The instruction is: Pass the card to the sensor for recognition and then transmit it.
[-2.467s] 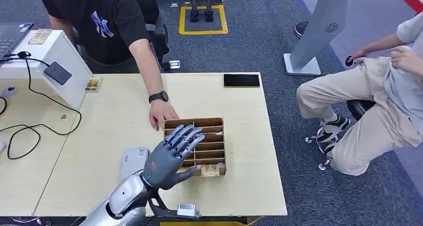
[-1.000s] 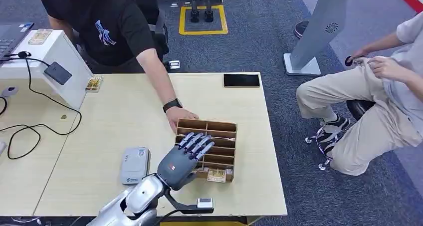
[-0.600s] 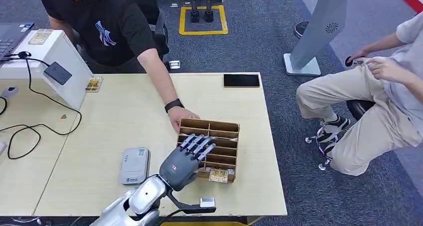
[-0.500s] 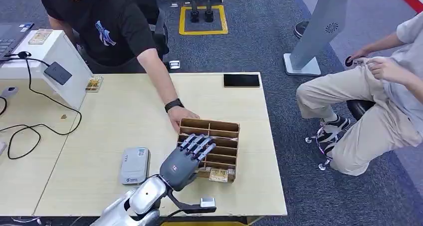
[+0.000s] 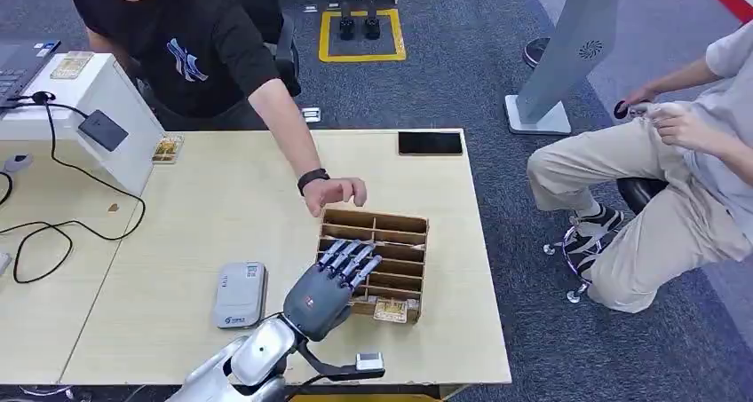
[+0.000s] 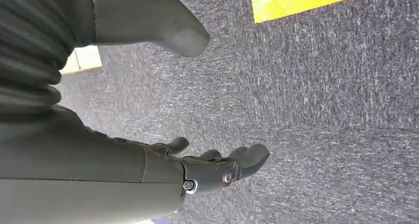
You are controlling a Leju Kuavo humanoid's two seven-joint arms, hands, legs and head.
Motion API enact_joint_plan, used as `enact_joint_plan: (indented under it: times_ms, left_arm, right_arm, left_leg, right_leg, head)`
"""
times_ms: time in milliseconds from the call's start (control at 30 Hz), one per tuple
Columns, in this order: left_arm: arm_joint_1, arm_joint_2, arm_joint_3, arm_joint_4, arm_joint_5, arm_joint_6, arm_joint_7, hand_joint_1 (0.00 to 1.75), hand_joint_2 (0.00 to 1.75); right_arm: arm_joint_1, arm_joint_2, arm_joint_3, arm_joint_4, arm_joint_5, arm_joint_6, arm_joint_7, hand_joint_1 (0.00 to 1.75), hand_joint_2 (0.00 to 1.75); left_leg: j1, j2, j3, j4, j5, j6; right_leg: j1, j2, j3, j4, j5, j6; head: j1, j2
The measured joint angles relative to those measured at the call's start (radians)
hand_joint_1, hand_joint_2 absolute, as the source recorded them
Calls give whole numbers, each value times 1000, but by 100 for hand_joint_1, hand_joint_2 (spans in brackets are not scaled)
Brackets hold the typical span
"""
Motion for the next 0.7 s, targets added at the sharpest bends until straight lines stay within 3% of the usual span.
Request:
enact_joint_plan:
  times_ms: [67,100,133,167,367,567,600,633,667,700]
  left_arm:
    - [1,0,1,1,0,0,0,0,175]
    - [1,0,1,2,0,0,0,12,175]
    - [1,0,2,3,-2,3,0,155,175]
    - [1,0,2,3,-2,8,0,175,175]
    - [20,0,29,4,2,84,-3,175,175]
    - [28,-2,58,12,6,97,-13,169,175]
    - [31,-2,62,13,6,100,-16,155,175]
    - [33,-3,66,16,5,106,-21,120,175]
    - [35,-3,68,17,2,111,-21,56,175]
    - [37,-5,73,19,-1,116,-21,37,175]
  right_arm:
    - [0,0,-2,0,0,0,0,0,175]
    - [0,0,-2,0,0,0,0,0,175]
    - [0,0,-2,0,0,0,0,0,175]
    - [0,0,-3,0,2,0,0,0,175]
    - [0,0,-4,0,3,-1,-4,0,175]
    - [0,0,-4,0,18,-3,-8,0,175]
    - [0,0,-4,1,19,-3,-8,0,175]
    - [0,0,-4,2,19,-3,-9,0,175]
    - [0,0,-4,2,19,-4,-10,0,175]
    - [-1,0,-4,3,19,-5,-10,0,175]
  left_leg:
    - [0,0,0,0,0,0]
    - [0,0,0,0,0,0]
    - [0,0,0,0,0,0]
    - [0,0,0,0,0,0]
    - [0,0,0,0,0,0]
    - [0,0,0,0,0,0]
    - [0,0,0,0,0,0]
    - [0,0,0,0,0,0]
    - [0,0,0,0,0,0]
    - [0,0,0,0,0,0]
  right_leg:
    - [0,0,0,0,0,0]
    - [0,0,0,0,0,0]
    - [0,0,0,0,0,0]
    - [0,0,0,0,0,0]
    - [0,0,0,0,0,0]
    - [0,0,0,0,0,0]
    - [0,0,0,0,0,0]
    - [0,0,0,0,0,0]
    - [0,0,0,0,0,0]
    - [0,0,0,0,0,0]
  head:
    - [0,0]
    - [0,0]
    - [0,0]
    - [0,0]
    - [0,0]
    - [0,0]
    - [0,0]
    - [0,0]
    - [0,0]
    - [0,0]
